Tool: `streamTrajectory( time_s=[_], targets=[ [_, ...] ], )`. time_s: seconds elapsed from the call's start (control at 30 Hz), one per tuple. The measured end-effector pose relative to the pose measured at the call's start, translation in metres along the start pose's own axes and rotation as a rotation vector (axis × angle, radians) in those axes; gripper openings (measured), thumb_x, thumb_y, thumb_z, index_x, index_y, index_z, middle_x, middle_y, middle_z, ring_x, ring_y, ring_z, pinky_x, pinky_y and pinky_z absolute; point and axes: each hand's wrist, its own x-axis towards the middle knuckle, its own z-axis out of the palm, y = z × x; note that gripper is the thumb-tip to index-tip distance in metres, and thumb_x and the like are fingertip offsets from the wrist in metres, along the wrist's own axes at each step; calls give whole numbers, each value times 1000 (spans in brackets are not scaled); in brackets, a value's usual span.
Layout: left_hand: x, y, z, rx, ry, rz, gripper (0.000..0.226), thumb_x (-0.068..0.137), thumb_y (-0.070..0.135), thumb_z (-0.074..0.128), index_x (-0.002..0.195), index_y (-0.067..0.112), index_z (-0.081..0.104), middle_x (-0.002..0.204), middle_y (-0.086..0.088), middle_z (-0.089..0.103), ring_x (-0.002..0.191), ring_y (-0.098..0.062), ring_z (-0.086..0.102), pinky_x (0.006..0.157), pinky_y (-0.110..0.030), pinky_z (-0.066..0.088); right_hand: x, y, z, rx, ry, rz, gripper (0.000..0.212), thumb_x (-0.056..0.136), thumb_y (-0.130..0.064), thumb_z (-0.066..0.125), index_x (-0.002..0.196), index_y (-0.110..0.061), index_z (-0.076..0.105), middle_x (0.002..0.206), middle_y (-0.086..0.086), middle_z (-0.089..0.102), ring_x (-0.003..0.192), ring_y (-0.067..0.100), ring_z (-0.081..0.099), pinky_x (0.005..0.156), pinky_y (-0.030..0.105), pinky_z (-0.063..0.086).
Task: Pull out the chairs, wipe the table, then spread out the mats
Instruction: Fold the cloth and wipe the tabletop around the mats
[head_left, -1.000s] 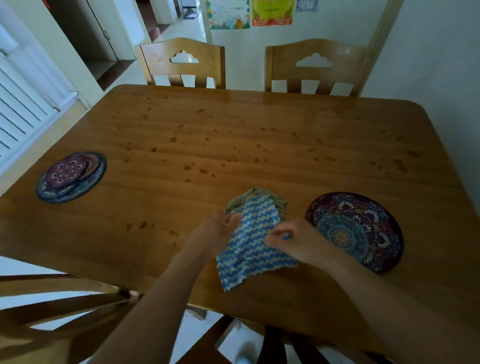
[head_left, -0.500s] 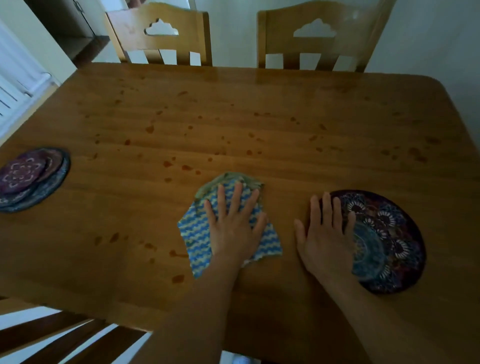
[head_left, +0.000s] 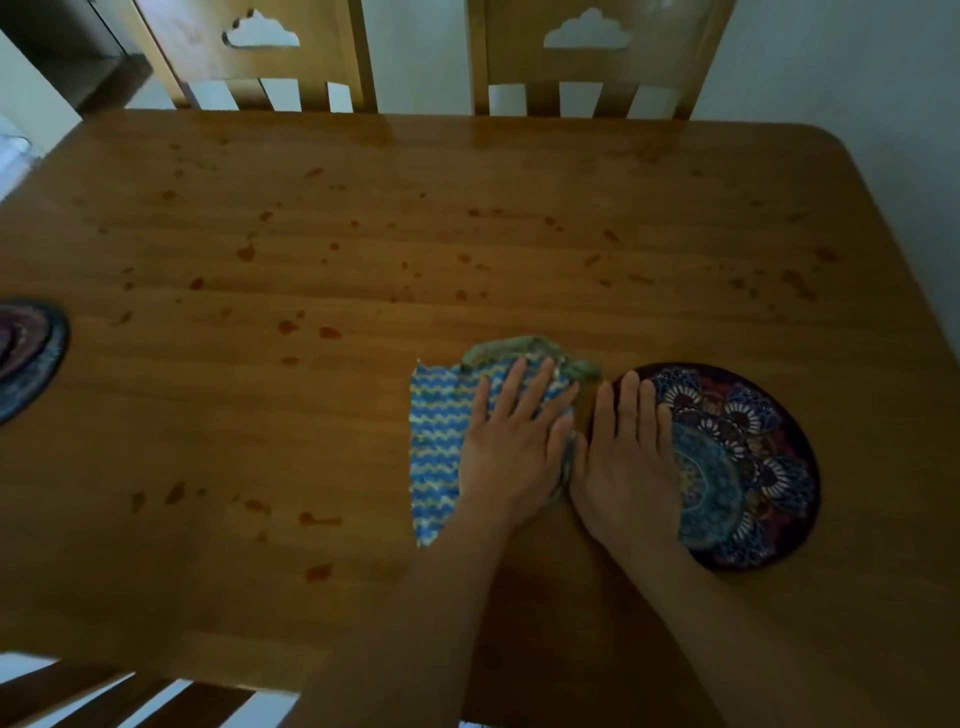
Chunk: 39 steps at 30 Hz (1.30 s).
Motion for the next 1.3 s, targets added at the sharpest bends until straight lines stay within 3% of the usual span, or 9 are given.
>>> streamTrajectory(
  time_s=[0.1, 0.2, 0.43, 0.67, 0.9, 1.0, 1.07, 1.2, 1.3],
  targets=[
    [-52, -17, 1, 24, 7, 97, 50, 102, 50, 17, 150, 41, 28, 163, 11, 11, 151, -15, 0, 120, -49, 8, 0, 2, 0, 1, -11, 4, 68, 100, -41, 3, 153, -3, 22, 161, 20, 14, 150, 32, 8, 121, 49, 15],
    [-90, -52, -1, 73, -39, 184, 49, 102, 53, 22, 150, 45, 25, 163, 15, 6, 151, -13, -3, 119, -48, 4, -1, 2, -2, 25, -25, 2, 71, 98, -43, -2, 154, -5, 17, 162, 18, 8, 151, 30, 2, 122, 47, 10],
    [-24, -93, -20, 27, 37, -179, 58, 98, 55, 10, 154, 38, 14, 163, 12, -4, 149, -10, -15, 121, -41, -7, 1, -2, -4, 34, 0, 18, 65, 102, -41, 12, 151, -2, 27, 160, 21, 18, 150, 34, 12, 120, 48, 11],
    [42, -72, -21, -9, 23, -296, 57, 102, 52, 11, 155, 34, 4, 164, 7, -9, 149, -15, -16, 121, -46, -5, 3, -1, -3, 9, -5, 11, 64, 102, -40, 16, 152, -1, 24, 160, 23, 17, 149, 35, 12, 121, 50, 12],
    [-44, -18, 0, 27, 22, 22, 55, 101, 50, 21, 154, 34, 21, 164, 7, 7, 151, -15, -5, 121, -48, 6, 0, -1, -6, -3, -71, 9, 62, 104, -39, 7, 155, -3, 13, 162, 20, 6, 151, 34, 2, 122, 49, 8],
    [-93, -47, -1, 71, -44, 210, 53, 101, 50, 27, 152, 37, 24, 164, 11, 7, 151, -13, -4, 120, -46, 4, 0, -1, -12, 24, -120, 1, 66, 101, -41, 4, 155, -5, 6, 163, 18, -2, 151, 32, -6, 122, 46, 3],
    [-115, -81, -6, 96, -55, 247, 52, 101, 49, 28, 152, 39, 26, 163, 12, 7, 151, -12, -2, 120, -45, 4, -1, -1, -14, 35, -128, 7, 68, 99, -43, 2, 156, -6, 5, 163, 17, -4, 151, 31, -8, 122, 46, 1],
    [-115, -132, -16, 51, -1, -97, 54, 99, 53, 18, 151, 38, 24, 163, 11, 9, 150, -9, -6, 121, -44, 4, 0, -2, -13, 23, -102, 23, 66, 102, -43, 7, 155, -4, 9, 162, 19, 1, 151, 32, -3, 122, 46, 1],
    [-90, -146, -21, 23, 30, -294, 60, 97, 57, 6, 153, 38, 15, 162, 14, -4, 148, -6, -15, 122, -41, -3, 1, -3, -14, 19, -111, 18, 64, 103, -41, 10, 155, -4, 8, 162, 21, 1, 150, 33, -3, 122, 46, 1]
  ],
)
